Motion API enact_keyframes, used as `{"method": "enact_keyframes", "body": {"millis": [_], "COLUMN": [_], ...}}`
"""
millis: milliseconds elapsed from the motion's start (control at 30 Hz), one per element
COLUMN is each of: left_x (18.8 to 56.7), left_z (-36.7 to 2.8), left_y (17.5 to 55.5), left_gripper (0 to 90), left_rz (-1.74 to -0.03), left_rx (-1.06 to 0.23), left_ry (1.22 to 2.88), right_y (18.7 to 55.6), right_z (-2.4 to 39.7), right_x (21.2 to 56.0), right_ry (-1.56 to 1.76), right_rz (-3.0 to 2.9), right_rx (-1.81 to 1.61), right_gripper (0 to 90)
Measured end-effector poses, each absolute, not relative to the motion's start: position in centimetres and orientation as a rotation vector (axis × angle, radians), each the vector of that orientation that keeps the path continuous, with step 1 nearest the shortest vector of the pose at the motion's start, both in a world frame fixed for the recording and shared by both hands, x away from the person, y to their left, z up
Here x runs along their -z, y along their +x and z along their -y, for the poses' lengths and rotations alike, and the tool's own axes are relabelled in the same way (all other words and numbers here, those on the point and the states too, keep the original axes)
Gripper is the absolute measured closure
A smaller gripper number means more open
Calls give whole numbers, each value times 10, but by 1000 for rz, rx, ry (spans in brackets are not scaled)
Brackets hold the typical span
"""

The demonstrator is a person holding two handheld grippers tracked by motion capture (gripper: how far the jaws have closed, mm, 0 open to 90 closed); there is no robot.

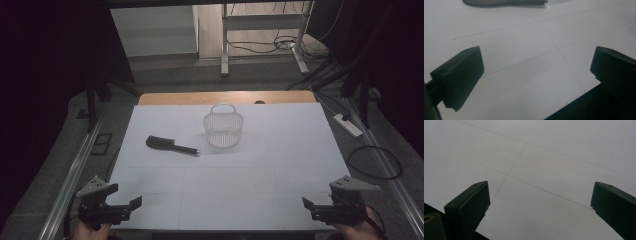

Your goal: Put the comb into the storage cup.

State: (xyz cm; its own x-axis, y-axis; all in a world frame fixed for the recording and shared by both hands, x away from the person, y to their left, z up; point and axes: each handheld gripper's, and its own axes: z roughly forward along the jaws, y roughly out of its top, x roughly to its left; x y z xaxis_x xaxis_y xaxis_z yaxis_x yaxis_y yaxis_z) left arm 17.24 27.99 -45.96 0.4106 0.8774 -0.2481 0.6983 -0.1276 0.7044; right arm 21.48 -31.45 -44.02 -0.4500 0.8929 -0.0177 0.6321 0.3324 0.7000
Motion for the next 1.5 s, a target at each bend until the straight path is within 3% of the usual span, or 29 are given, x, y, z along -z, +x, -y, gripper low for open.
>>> {"method": "enact_keyframes", "body": {"millis": [1500], "left_x": [465], "left_z": [-262], "left_y": [238], "left_gripper": [0], "left_rz": [-1292], "left_rx": [-225], "left_ry": [1993], "right_y": [216], "right_z": [313], "right_x": [441], "right_ry": [1338], "right_rz": [-2208], "right_rx": [-859], "right_gripper": [32]}}
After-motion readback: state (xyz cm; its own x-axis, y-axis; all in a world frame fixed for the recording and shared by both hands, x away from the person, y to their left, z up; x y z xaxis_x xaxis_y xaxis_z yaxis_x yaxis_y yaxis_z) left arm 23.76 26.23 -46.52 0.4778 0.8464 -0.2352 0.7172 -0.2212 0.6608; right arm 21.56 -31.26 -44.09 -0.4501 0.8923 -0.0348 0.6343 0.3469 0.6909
